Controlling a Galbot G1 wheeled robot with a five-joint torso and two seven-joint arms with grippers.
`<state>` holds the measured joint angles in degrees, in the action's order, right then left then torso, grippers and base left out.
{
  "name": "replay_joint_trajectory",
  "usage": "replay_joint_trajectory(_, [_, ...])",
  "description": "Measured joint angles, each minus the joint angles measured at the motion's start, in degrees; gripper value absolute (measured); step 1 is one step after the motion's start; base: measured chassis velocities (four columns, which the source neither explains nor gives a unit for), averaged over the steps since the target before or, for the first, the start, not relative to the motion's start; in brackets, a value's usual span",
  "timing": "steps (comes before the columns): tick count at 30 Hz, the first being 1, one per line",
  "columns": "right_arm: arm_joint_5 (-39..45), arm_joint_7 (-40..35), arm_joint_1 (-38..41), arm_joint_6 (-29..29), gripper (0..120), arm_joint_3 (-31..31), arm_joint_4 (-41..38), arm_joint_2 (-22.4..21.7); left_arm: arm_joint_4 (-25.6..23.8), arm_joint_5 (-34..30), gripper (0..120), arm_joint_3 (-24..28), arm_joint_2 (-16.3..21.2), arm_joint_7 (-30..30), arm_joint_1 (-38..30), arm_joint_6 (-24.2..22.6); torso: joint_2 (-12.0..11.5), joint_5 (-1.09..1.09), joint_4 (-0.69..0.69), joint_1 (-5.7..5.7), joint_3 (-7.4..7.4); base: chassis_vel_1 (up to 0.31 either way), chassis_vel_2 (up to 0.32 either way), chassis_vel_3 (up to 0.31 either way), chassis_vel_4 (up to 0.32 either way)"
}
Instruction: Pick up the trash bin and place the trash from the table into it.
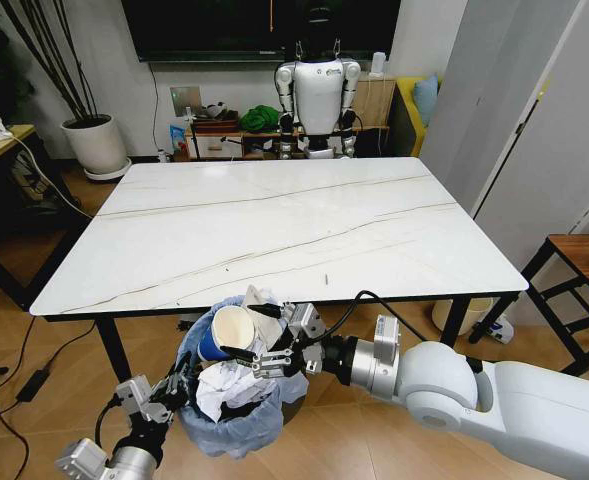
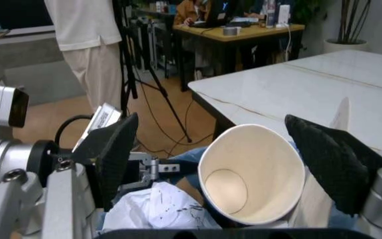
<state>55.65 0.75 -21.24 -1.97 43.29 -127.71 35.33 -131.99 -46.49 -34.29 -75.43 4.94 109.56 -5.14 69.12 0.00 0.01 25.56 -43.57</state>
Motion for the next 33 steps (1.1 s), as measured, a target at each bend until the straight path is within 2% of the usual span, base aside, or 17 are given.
replay_joint_trajectory(9, [0.02,-0.06,0.36,-0.03,87,0.43,0.08,0.41,0.08,-0.1,0,0.0,0.1,-0.01,-0.13,0.0,0.0,0.0,0.0,0.0,0.0,0.0,0.0,0.0,0.0])
replay_joint_trajectory(15, [0.12,-0.08,0.58,-0.07,91,0.75,-0.92,0.43,0.44,-0.34,0,-0.03,0.28,-0.02,-0.46,0.0,0.0,0.0,0.0,0.0,0.0,0.0,0.0,0.0,0.0])
replay_joint_trajectory(17, [0.64,-0.16,1.18,-0.15,97,0.6,-1.89,0.37,0.65,-0.36,0,0.06,0.32,-0.02,-0.57,0.01,0.0,0.0,0.0,0.0,0.0,0.0,0.0,0.0,0.0])
replay_joint_trajectory(22, [0.9,-0.48,1.12,-0.22,100,0.37,-2.59,0.5,0.72,-0.27,0,0.19,0.05,-0.02,-0.54,0.01,0.0,0.0,0.0,0.0,0.0,0.0,0.0,0.0,0.0])
replay_joint_trajectory(28, [4.25,-2.18,1.97,-0.4,100,-5.05,-1.41,2.43,0.61,-0.03,0,0.22,-0.07,-0.07,-0.32,0.01,0.0,0.0,0.01,0.0,0.0,0.0,0.0,0.0,0.0])
replay_joint_trajectory(33, [7.62,-4.09,2.91,-0.47,100,-9.23,-0.24,2.42,0.48,-0.07,0,0.03,-0.14,-0.07,-0.4,0.01,0.0,0.0,0.0,0.0,0.0,0.0,0.0,0.0,0.0])
